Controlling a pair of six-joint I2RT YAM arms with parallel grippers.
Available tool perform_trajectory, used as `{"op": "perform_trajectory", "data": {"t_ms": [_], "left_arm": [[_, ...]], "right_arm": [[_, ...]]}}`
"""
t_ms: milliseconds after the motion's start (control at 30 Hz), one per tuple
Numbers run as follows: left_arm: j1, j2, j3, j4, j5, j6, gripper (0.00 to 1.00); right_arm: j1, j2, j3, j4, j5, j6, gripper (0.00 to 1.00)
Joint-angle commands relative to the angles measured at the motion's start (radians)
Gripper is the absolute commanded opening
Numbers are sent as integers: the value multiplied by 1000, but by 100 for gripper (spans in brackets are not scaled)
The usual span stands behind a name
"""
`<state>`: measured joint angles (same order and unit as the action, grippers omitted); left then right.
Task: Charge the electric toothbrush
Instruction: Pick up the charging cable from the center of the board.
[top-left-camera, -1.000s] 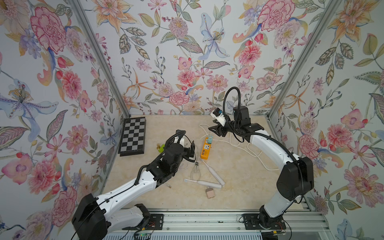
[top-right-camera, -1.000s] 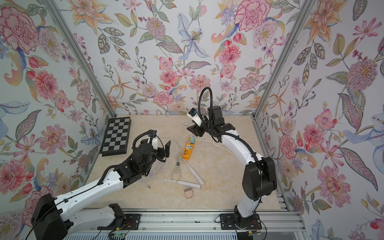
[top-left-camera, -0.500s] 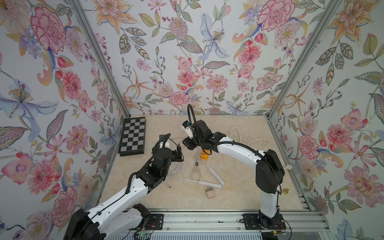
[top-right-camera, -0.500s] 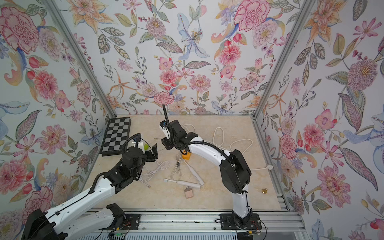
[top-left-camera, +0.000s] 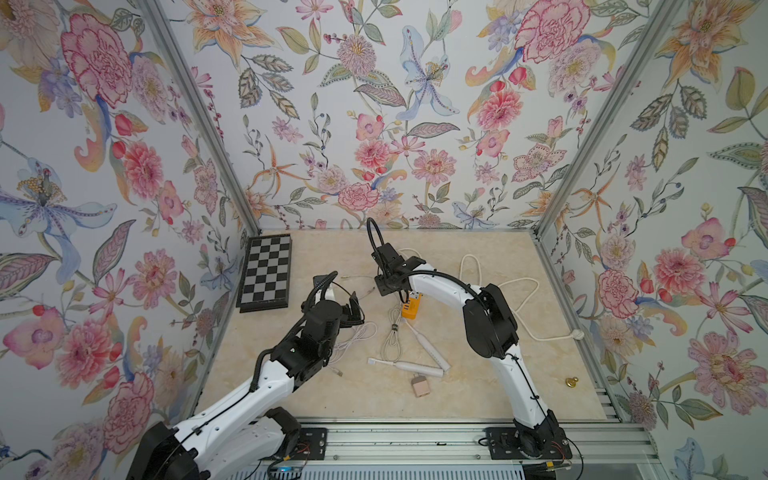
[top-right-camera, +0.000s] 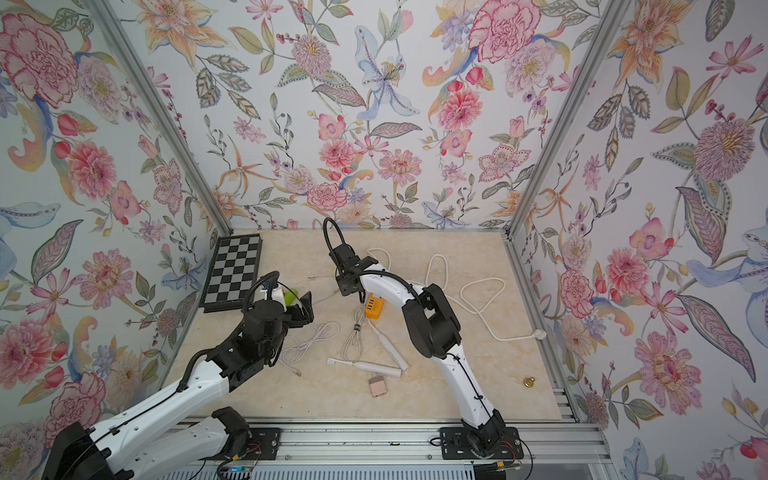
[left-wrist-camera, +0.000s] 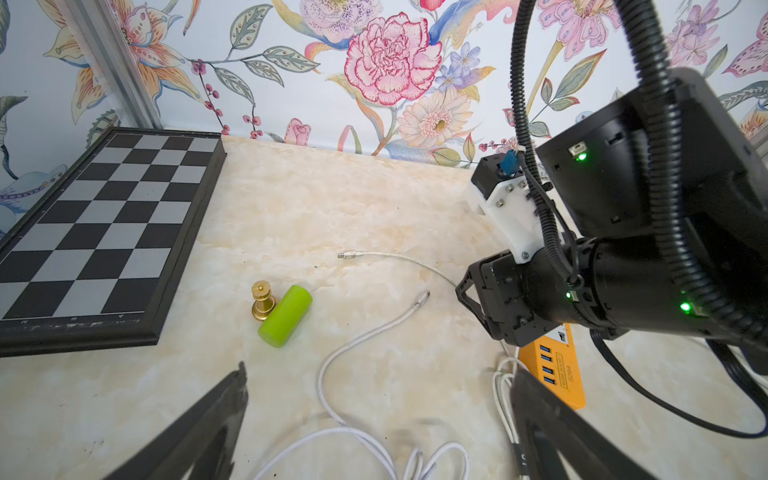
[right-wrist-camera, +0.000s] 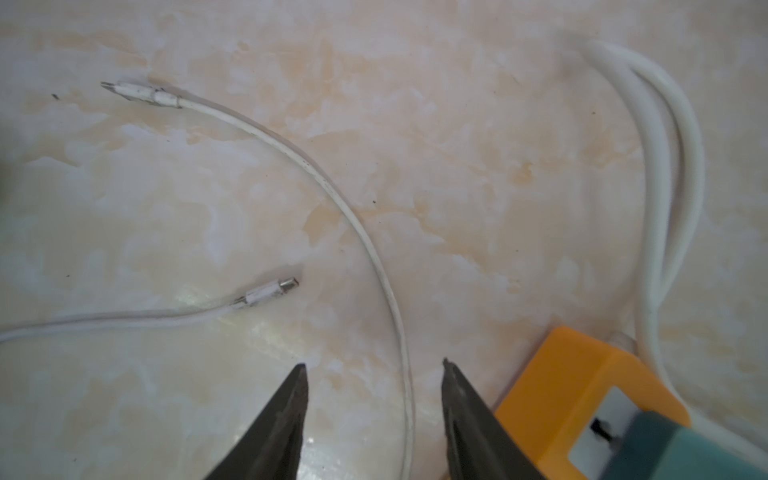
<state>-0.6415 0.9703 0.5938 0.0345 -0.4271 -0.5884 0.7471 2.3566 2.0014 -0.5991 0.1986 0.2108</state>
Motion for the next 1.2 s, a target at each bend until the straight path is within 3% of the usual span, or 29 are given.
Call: {"op": "perform_trajectory", "data": {"t_ms": [0, 433, 733, 900, 1100, 1167], "left_arm": [[11, -6, -15, -3, -20, -36, 99], [11, 15, -23, 15, 6, -54, 99], [10, 31, -26, 22, 8, -56, 99], [9, 28, -26, 20, -2, -56, 99], [11, 34, -27, 31, -12, -59, 99], [11, 38, -25, 33, -12, -56, 99]], "right_arm": [[1, 9, 1, -72, -19, 46, 54], [-24, 32, -14, -151, 25, 123, 55], [-40, 106, 28, -163, -65, 142, 50], [-35, 117, 23, -167, -93, 133, 37], [0, 115, 6, -192, -24, 77, 22], [-9, 112, 0, -192, -59, 77, 12]]}}
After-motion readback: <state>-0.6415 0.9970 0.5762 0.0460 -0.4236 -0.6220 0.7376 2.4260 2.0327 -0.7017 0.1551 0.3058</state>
